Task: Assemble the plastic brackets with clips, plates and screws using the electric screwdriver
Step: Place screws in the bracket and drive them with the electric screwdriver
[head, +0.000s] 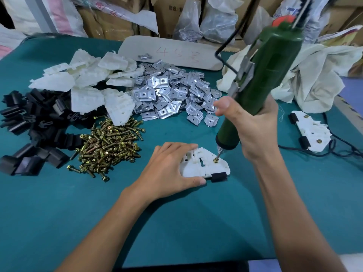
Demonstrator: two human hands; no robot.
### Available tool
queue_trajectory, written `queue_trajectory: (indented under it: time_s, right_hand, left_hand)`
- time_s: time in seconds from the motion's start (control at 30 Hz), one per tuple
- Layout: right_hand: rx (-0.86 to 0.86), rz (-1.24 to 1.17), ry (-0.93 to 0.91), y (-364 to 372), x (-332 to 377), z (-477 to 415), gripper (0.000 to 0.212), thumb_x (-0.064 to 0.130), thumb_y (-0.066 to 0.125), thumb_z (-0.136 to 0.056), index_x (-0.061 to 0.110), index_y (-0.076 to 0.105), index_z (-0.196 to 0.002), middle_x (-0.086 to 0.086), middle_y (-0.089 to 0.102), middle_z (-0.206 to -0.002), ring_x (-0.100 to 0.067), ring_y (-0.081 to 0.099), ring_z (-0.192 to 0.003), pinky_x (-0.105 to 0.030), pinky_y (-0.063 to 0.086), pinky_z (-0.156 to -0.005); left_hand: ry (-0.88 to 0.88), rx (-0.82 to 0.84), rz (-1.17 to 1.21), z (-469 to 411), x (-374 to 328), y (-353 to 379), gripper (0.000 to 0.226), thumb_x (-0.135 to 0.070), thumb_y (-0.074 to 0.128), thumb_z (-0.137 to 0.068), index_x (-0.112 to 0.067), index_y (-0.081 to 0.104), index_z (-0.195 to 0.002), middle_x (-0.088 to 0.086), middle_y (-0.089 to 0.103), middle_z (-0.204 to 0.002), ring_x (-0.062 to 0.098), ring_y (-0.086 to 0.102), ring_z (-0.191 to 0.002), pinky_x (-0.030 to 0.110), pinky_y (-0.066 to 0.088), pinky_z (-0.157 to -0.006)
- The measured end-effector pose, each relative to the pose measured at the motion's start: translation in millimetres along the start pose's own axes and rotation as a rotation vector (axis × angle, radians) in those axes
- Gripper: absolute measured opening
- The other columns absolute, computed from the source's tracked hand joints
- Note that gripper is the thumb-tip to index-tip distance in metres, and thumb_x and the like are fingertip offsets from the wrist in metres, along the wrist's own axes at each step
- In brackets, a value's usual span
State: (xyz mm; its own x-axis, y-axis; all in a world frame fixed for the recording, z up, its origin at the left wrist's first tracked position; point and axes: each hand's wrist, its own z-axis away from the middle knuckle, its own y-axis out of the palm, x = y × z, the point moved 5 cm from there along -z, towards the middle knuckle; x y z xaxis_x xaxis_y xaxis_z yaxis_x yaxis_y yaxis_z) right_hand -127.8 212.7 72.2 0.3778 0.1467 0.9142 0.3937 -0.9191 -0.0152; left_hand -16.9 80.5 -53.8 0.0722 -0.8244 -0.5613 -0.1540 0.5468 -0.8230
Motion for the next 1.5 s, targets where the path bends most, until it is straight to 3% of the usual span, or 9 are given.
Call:
queue_trajectory:
  time_s: [0.1,0.23,0.37,0.47,0.57,0.73,0.83,0.97,1.5]
  right_hand:
    - [0.048,0.048,-0.063,6.6,6.6,1.4,0.036,0.040,0.088,-0.072,0.021,0.058,-0.080,0.006,0.057,-0.070,-0.014,0.056,-0.066,-0.027,0.050,-0.064]
    - [0.032,0.046,-0.017,2.5,5.4,-5.5,0.039,0.046,0.090,-0.068,0.024,0.063,-0.086,-0.020,0.060,-0.077,-0.037,0.059,-0.069,-0.048,0.056,-0.067]
    - [0.011,-0.079,0.072,-9.6,-4.3,-8.6,0.042,0.041,0.088,-0.069,0.016,0.064,-0.092,0.001,0.067,-0.070,-0.020,0.064,-0.064,-0.058,0.058,-0.081]
    - [-0.013,-0.162,0.142,-13.0,-13.2,0.8,0.053,0.052,0.090,-0.064,0.014,0.065,-0.091,-0.004,0.066,-0.072,-0.022,0.067,-0.064,-0.056,0.058,-0.082]
    - [0.045,-0.159,0.125,-8.3,-14.0,11.2,0.030,0.049,0.085,-0.072,0.022,0.078,-0.083,-0.006,0.076,-0.083,-0.032,0.073,-0.082,-0.049,0.058,-0.076]
    - [0.102,-0.096,0.063,-0.7,-10.0,7.0,0.020,0.036,0.081,-0.078,0.021,0.075,-0.090,-0.004,0.078,-0.112,-0.027,0.071,-0.115,-0.050,0.058,-0.096]
    - [0.086,-0.114,0.118,8.4,-13.3,6.5,0.037,0.033,0.083,-0.075,0.001,0.069,-0.089,-0.010,0.078,-0.091,-0.026,0.077,-0.087,-0.041,0.062,-0.074]
    - [-0.003,-0.052,0.090,8.0,-15.2,5.8,0.038,0.034,0.083,-0.074,0.008,0.056,-0.070,-0.003,0.060,-0.055,-0.022,0.055,-0.042,-0.030,0.049,-0.049]
    - [-0.137,-0.044,0.043,5.1,-18.8,10.7,0.021,0.018,0.068,-0.076,0.017,0.053,-0.062,-0.001,0.052,-0.049,-0.024,0.048,-0.039,-0.032,0.042,-0.044]
  left_hand:
    - [-0.002,-0.005,0.013,0.4,0.0,-0.6,0.094,-0.088,0.058,-0.067,-0.043,0.039,-0.147,-0.020,0.051,-0.139,0.001,0.033,-0.124,0.024,0.023,-0.097]
    - [0.002,-0.001,0.012,1.0,0.6,-0.2,0.094,-0.089,0.056,-0.067,-0.043,0.039,-0.147,-0.021,0.051,-0.139,0.001,0.033,-0.125,0.024,0.022,-0.097]
    - [0.004,0.001,0.016,-0.3,1.3,0.6,0.095,-0.090,0.054,-0.066,-0.042,0.040,-0.147,-0.021,0.051,-0.139,0.002,0.034,-0.124,0.025,0.024,-0.097]
    - [0.007,-0.002,0.011,-0.7,1.5,1.4,0.095,-0.090,0.054,-0.067,-0.042,0.040,-0.147,-0.020,0.051,-0.138,0.002,0.034,-0.123,0.026,0.025,-0.096]
    - [0.010,-0.011,0.012,-0.6,1.8,1.7,0.094,-0.090,0.055,-0.067,-0.042,0.040,-0.146,-0.020,0.052,-0.138,0.003,0.035,-0.124,0.027,0.025,-0.097]
    - [0.012,-0.011,0.001,-1.5,1.2,2.0,0.094,-0.092,0.054,-0.067,-0.041,0.041,-0.146,-0.020,0.052,-0.138,0.003,0.035,-0.125,0.026,0.024,-0.098]
    - [0.007,-0.010,0.006,-0.8,1.3,1.6,0.094,-0.091,0.055,-0.067,-0.042,0.040,-0.146,-0.020,0.051,-0.139,0.002,0.034,-0.125,0.026,0.025,-0.099]
    - [0.001,-0.003,0.009,-0.5,0.7,0.5,0.094,-0.090,0.056,-0.067,-0.043,0.040,-0.146,-0.021,0.050,-0.139,0.003,0.035,-0.126,0.026,0.025,-0.100]
    - [0.005,-0.022,0.034,-0.1,0.4,-0.4,0.095,-0.089,0.057,-0.066,-0.041,0.042,-0.146,-0.021,0.051,-0.137,0.002,0.032,-0.122,0.024,0.026,-0.099]
